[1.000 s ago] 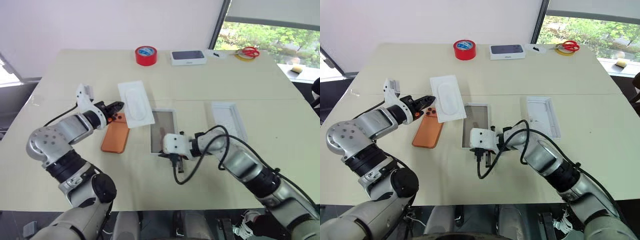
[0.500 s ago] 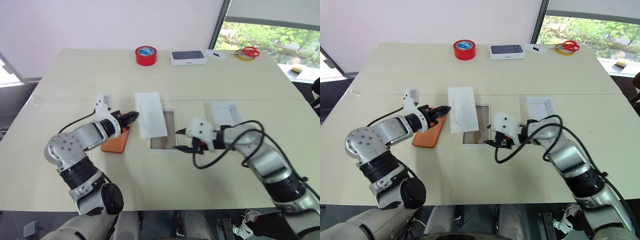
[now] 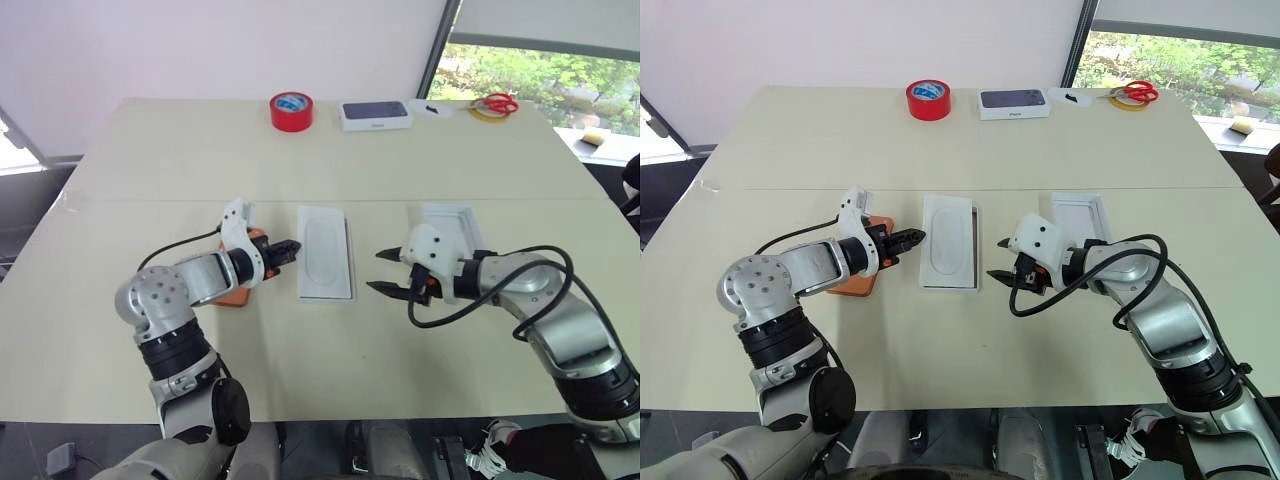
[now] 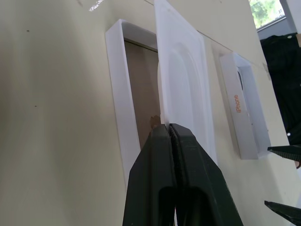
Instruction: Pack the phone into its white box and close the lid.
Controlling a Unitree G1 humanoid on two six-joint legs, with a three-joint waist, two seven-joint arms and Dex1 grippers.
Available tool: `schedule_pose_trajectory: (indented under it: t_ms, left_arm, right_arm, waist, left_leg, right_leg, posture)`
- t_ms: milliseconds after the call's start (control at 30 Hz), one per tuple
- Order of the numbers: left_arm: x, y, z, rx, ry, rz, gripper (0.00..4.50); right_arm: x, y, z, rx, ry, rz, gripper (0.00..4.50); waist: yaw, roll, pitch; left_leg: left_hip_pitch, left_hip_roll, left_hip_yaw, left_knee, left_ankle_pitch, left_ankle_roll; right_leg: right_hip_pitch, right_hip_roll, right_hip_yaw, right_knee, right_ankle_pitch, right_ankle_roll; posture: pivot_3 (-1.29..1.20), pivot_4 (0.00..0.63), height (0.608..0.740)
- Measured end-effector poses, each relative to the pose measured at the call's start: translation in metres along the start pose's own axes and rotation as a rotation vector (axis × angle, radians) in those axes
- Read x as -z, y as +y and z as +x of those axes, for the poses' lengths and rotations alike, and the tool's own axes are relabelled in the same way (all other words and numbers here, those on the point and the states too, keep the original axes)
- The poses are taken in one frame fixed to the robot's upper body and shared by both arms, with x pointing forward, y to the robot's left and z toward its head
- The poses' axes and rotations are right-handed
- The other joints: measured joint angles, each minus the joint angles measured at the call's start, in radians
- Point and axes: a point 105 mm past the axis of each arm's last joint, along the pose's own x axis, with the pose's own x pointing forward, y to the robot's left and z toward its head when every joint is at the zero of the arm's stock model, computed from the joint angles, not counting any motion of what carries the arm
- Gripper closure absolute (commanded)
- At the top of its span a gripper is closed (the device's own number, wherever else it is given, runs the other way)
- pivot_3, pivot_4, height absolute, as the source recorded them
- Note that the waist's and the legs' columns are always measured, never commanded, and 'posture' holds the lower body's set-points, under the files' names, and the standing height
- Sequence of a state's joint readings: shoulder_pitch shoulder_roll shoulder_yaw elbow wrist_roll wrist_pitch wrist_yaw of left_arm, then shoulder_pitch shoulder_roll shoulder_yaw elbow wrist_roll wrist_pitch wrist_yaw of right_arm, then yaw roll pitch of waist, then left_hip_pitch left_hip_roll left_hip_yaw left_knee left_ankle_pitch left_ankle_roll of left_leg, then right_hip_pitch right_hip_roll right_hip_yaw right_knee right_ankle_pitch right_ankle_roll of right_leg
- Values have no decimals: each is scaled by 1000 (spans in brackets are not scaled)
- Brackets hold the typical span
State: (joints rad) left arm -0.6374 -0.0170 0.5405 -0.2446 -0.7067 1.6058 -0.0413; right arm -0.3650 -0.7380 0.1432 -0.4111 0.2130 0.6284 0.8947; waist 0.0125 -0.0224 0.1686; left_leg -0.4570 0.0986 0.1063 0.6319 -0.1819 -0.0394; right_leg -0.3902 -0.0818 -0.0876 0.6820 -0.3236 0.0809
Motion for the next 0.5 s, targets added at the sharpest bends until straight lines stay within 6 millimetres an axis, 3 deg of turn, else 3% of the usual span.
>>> schedule_pose_trajectory:
  t_ms: [67, 233, 300, 333, 400, 500]
  left_arm:
    - [0, 0, 0, 3, 0, 0, 3578]
    - [0, -1, 0, 11, 0, 0, 1239]
    - [-1, -1, -1, 15, -5, -4, 1239]
    - [-2, 0, -2, 15, -10, -6, 1184]
    - [-8, 6, -8, -4, -29, 2, 1167]
    - [-23, 14, -19, -45, -86, 67, 1167]
  right_arm:
    - [1, 0, 0, 4, 1, 1, 1718]
    - [0, 0, 1, 7, -2, -2, 1718]
    - [0, 0, 1, 8, -4, -1, 1718]
    - [0, 0, 2, 10, -5, -1, 1975]
    - [-3, -2, 3, 19, -15, -2, 2602]
    - [-8, -10, 10, 48, -33, 7, 4126]
  waist:
    - [0, 0, 0]
    - [0, 0, 0]
    - [0, 0, 0]
    - [-1, 0, 0]
    - [-4, 0, 0]
    - [-7, 0, 0]
  left_leg:
    - [0, 0, 0, 0, 0, 0]
    - [0, 0, 0, 0, 0, 0]
    - [0, 0, 0, 0, 0, 0]
    - [0, 0, 0, 0, 0, 0]
    - [0, 0, 0, 0, 0, 0]
    - [0, 0, 0, -1, 0, 0]
  right_leg:
    - [0, 0, 0, 0, 0, 0]
    - [0, 0, 0, 0, 0, 0]
    - [0, 0, 0, 0, 0, 0]
    - [0, 0, 0, 0, 0, 0]
    - [0, 0, 0, 0, 0, 0]
    - [-1, 0, 0, 0, 0, 0]
  posture:
    - [0, 150, 730]
    - [0, 150, 730]
    - [0, 150, 730]
    - [0, 150, 730]
    - [0, 150, 730]
    - [0, 150, 730]
